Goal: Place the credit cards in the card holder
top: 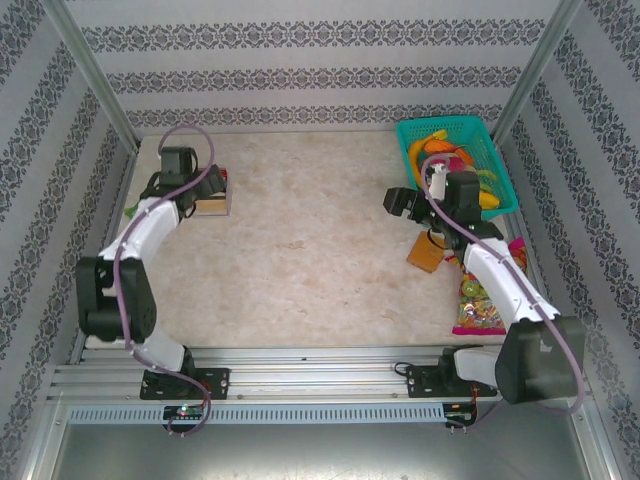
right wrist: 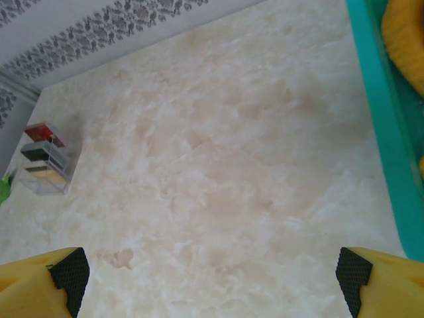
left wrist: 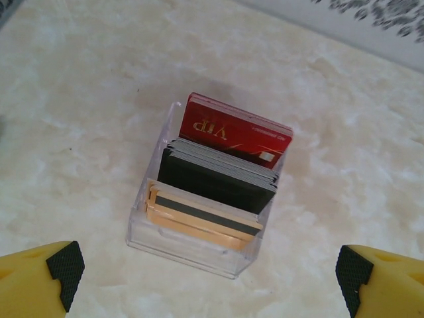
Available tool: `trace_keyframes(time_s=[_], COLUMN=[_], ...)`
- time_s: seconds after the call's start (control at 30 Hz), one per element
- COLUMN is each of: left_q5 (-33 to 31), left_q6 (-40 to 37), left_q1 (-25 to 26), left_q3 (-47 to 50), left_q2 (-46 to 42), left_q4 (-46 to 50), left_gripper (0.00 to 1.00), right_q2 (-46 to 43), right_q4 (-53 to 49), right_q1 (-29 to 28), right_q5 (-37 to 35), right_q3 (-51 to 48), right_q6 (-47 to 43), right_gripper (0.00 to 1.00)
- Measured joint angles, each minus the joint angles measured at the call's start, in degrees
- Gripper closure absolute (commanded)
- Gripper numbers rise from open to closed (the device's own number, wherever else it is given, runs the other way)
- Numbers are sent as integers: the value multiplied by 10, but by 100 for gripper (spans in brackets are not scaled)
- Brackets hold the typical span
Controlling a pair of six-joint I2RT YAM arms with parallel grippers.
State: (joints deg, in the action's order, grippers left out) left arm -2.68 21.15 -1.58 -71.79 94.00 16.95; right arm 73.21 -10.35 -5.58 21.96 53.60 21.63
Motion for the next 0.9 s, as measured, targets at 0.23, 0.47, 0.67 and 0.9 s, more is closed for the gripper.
trace_keyframes(time_s=[0.23, 0.47, 0.67, 0.9], left_q5=[75, 217, 289, 345], left_q6=[19, 34, 54, 93], left_q1=[-64, -116, -116, -116], left_q3=[-160, -328, -369, -304], left_q2=[131, 280, 358, 351], left_q4=[71, 98, 103, 68], left_gripper=[0, 0, 0, 0], right_q2=[56, 73, 75, 97], right_q4=[-84, -102, -113, -175], right_q1=[-47, -52, -52, -54], right_q5=[3, 13, 13, -110], right_q3=[60, 48, 48, 53], right_q6=[-22, -7, -5, -1], right_gripper=[3, 3, 2, 3])
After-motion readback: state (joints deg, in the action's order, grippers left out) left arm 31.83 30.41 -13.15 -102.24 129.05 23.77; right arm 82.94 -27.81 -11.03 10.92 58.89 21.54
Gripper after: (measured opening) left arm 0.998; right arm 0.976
